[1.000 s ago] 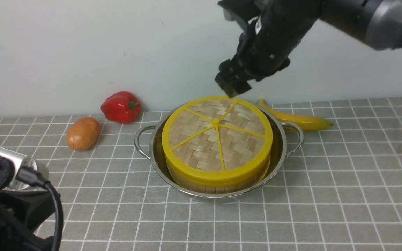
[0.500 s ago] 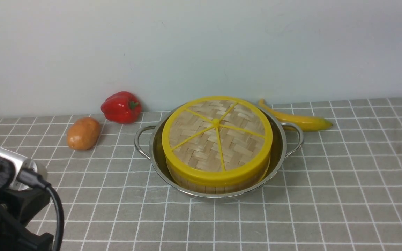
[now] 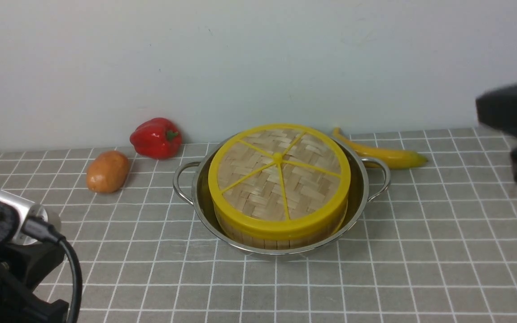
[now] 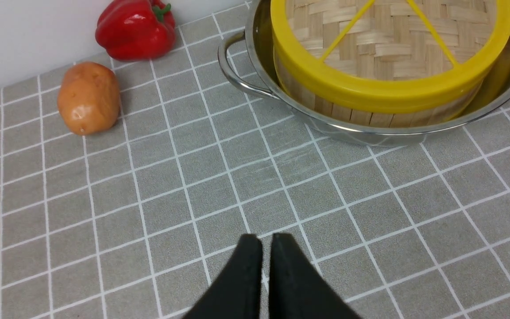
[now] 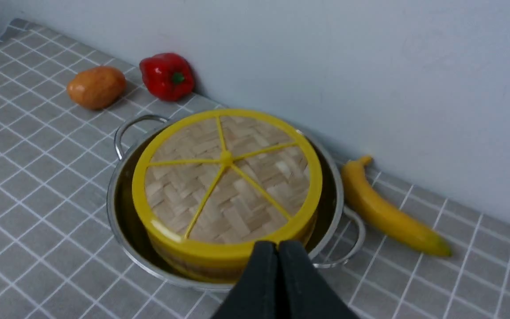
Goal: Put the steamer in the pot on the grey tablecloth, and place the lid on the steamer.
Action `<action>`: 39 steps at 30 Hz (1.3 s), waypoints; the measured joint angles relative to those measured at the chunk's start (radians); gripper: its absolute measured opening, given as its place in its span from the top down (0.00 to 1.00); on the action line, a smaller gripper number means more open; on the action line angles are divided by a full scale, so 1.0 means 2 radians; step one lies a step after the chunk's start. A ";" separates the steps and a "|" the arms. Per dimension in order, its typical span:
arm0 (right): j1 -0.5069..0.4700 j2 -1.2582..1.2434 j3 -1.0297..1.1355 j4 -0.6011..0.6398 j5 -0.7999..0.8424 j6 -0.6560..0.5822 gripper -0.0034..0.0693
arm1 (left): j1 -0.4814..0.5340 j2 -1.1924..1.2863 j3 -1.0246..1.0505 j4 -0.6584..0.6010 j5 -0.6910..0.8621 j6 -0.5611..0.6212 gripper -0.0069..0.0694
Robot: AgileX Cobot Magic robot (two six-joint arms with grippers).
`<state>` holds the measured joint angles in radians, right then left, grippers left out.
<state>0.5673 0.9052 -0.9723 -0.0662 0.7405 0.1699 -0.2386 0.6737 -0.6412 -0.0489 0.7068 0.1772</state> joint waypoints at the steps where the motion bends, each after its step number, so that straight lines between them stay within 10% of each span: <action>1: 0.000 -0.007 0.025 0.006 -0.006 0.004 0.97 | 0.000 0.000 0.000 0.000 0.000 0.000 0.88; 18: -0.003 -0.030 0.177 0.005 -0.019 0.014 0.95 | 0.000 0.000 0.000 0.000 0.000 0.000 0.84; 31: -0.229 -0.286 0.320 -0.005 -0.187 0.023 0.89 | 0.000 0.000 0.000 0.000 0.000 0.000 0.81; 39: -0.273 -0.396 0.416 0.009 -0.196 0.028 0.87 | 0.000 0.000 0.000 0.000 0.000 0.000 0.79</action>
<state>0.0211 0.1128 -0.1408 -0.0490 0.3477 0.2255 -0.2386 0.6737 -0.6412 -0.0499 0.7068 0.1772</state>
